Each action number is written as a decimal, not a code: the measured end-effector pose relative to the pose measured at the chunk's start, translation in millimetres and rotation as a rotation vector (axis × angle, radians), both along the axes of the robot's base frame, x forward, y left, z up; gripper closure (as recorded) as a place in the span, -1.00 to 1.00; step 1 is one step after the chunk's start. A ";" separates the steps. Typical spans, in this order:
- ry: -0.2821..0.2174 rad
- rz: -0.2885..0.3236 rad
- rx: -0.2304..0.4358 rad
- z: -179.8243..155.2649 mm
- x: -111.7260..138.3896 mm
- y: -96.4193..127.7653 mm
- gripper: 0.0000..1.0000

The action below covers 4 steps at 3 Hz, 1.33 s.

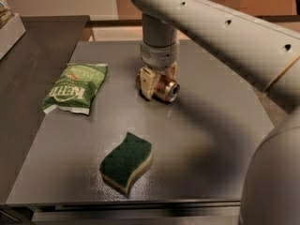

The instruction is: Place orange can upright

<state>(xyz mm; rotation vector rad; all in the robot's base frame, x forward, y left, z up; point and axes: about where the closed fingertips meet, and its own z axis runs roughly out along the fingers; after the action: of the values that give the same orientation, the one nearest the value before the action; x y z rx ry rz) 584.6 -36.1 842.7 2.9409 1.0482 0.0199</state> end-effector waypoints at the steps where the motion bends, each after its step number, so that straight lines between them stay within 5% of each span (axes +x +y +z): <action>1: -0.013 -0.060 0.032 12.3 2.6 7.1 0.76; 2: -0.040 -0.196 0.080 30.1 9.2 16.7 1.00; 4: -0.020 -0.605 0.203 66.7 26.6 24.0 1.00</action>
Offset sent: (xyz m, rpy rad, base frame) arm 0.0038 0.0171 0.0568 0.1007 -0.0245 -0.4770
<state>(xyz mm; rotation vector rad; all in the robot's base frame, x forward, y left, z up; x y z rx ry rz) 611.2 -12.1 909.4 3.2953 0.1262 0.1525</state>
